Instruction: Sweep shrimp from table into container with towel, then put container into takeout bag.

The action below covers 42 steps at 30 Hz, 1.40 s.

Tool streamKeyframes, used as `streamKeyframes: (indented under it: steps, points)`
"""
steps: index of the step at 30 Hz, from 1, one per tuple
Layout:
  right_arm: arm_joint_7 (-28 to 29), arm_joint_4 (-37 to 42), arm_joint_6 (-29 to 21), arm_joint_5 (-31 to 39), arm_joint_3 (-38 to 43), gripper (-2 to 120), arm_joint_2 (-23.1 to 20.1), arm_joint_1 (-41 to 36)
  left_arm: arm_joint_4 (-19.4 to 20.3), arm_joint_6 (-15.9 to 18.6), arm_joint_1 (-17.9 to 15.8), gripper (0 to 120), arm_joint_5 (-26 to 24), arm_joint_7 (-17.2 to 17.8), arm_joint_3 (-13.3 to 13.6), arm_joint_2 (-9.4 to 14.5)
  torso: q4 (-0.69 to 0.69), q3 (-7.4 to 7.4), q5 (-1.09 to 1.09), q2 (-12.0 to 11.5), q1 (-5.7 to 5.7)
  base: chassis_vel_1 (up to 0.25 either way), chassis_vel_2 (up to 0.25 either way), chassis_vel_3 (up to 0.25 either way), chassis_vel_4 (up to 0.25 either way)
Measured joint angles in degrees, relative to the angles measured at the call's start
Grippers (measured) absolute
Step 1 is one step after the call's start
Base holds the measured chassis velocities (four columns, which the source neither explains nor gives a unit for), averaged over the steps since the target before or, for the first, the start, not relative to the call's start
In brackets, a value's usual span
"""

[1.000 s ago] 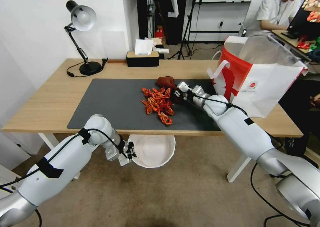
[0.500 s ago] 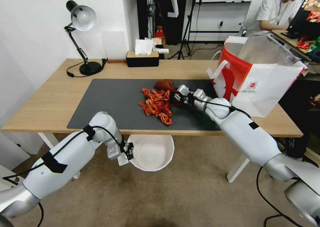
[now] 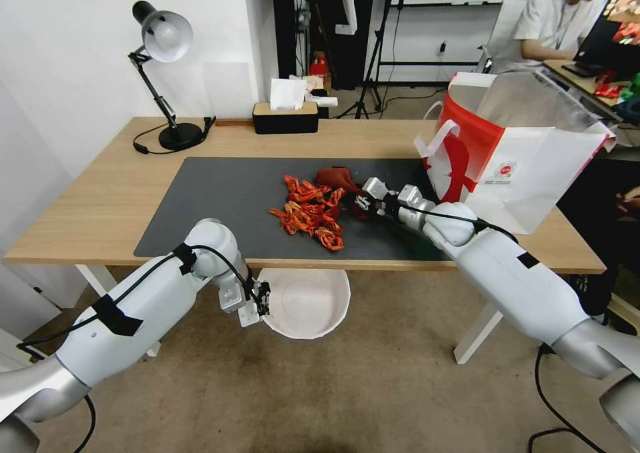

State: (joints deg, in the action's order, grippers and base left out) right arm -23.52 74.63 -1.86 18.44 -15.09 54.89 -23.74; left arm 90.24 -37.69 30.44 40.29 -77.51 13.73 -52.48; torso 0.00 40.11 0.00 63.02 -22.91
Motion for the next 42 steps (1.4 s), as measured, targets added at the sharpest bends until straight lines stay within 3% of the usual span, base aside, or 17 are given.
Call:
streamKeyframes:
  steps: [5,11,24,30,42]
  points:
    - [-1.05,0.56,0.09,0.57,-0.06,10,-0.9,-0.29,-0.23,-0.1,-0.13,0,-0.2,0.0,0.06,-0.15,0.0,0.0,0.01,0.0,0.0,0.0,0.0,0.0,0.0]
    - [-5.57,1.27,4.27,2.86,-0.06,10,-2.93,-0.83,-0.55,-0.16,-0.11,0,-0.58,0.02,0.28,-0.38,0.01,0.0,0.0,0.0,0.0,0.0,0.0,0.0,0.0]
    - [-11.01,3.87,4.5,3.73,0.31,10,-6.4,-2.44,-0.65,-0.36,0.2,0,-0.58,0.1,0.09,-0.52,0.0,-0.01,0.0,0.0,0.0,0.0,0.0,0.0,0.0]
    - [-12.22,4.67,7.88,3.75,0.34,10,-6.75,-2.9,-0.53,-0.46,0.4,0,-0.58,0.13,-0.09,-0.28,0.01,0.0,0.0,0.0,0.0,0.0,0.0,0.0,0.0]
    - [-13.65,6.55,8.14,4.11,0.14,10,-8.12,-3.61,-0.29,-0.48,0.38,0,-0.62,0.16,-0.18,-0.22,0.0,0.0,0.0,0.0,0.0,0.0,0.0,0.0,0.0]
